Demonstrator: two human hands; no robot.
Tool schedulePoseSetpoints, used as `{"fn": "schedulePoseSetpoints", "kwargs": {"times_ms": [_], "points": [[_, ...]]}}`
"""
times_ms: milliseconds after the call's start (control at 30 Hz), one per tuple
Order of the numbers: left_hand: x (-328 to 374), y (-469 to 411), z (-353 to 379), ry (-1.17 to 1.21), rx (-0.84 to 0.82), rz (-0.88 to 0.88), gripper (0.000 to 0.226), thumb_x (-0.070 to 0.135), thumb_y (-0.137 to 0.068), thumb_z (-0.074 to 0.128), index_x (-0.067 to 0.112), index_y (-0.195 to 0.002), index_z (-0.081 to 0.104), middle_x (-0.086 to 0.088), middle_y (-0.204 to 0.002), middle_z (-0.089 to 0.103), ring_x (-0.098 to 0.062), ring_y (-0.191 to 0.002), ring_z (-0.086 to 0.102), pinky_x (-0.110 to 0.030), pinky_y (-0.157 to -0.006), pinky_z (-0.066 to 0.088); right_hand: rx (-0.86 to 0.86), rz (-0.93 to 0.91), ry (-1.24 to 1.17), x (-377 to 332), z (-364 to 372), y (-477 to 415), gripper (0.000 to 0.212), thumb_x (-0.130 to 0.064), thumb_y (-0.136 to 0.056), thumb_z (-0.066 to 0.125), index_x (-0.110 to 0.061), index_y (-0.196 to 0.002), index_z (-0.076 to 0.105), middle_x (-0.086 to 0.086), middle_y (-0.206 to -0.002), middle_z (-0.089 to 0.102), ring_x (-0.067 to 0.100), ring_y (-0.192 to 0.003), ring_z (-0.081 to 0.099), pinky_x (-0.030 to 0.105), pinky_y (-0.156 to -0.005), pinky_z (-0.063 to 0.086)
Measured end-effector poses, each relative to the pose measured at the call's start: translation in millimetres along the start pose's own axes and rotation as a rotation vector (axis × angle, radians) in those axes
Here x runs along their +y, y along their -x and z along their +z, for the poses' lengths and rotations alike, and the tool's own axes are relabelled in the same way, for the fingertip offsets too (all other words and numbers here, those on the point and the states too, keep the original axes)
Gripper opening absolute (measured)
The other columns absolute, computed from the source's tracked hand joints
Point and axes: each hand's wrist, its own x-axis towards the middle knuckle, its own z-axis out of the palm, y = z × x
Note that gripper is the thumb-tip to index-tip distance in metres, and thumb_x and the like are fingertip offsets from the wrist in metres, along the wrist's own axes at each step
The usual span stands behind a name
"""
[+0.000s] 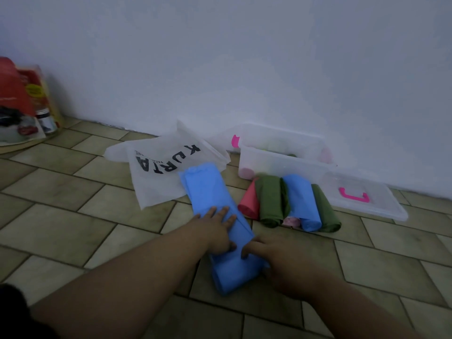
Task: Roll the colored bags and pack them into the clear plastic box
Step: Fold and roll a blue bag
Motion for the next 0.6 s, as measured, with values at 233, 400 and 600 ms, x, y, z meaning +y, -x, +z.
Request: {"fn": "schedulePoseSetpoints", "kwargs": {"times_ms": [233, 400, 600], "points": [[-10.4, 10.0, -20.6, 0.18, 0.064, 0.097, 0.077, 0.046, -0.093, 0.05, 0.028, -0.151, 0.004, 0.002, -0.16, -0.008, -0.023, -0.146, -0.005, -0.046, -0.118, 0.01, -0.219, 0.092, -0.088, 9.8, -18.3, -41.9, 0.044, -0.022, -0.087, 0.059, -0.043, -0.124, 0.053, -0.001, -0.13, 0.053, 0.017, -0.114, 0.049, 0.027, -0.093, 0.038], [-4.8, 45.1, -21.0, 0.441, 0.26, 0.096, 0.07, 0.049, -0.076, 0.068, 0.034, -0.137, 0.036, 0.007, -0.141, 0.038, -0.015, -0.122, 0.044, -0.032, -0.095, 0.04, -0.28, 0.136, -0.186, 16.4, -16.9, -51.4, 0.041, -0.024, -0.091, 0.057, -0.038, -0.129, 0.053, 0.0, -0.135, 0.049, 0.018, -0.12, 0.046, 0.025, -0.098, 0.034], [17.6, 79.4, 8.0, 0.357, 0.218, 0.059, 0.043, 0.054, -0.073, 0.065, 0.031, -0.098, 0.039, 0.011, -0.095, 0.047, -0.009, -0.078, 0.045, -0.027, -0.06, 0.033, -0.12, 0.104, -0.17, 10.1, -9.1, -36.7, 0.042, -0.024, -0.092, 0.054, -0.035, -0.132, 0.048, -0.006, -0.133, 0.049, 0.009, -0.114, 0.048, 0.022, -0.092, 0.037]]}}
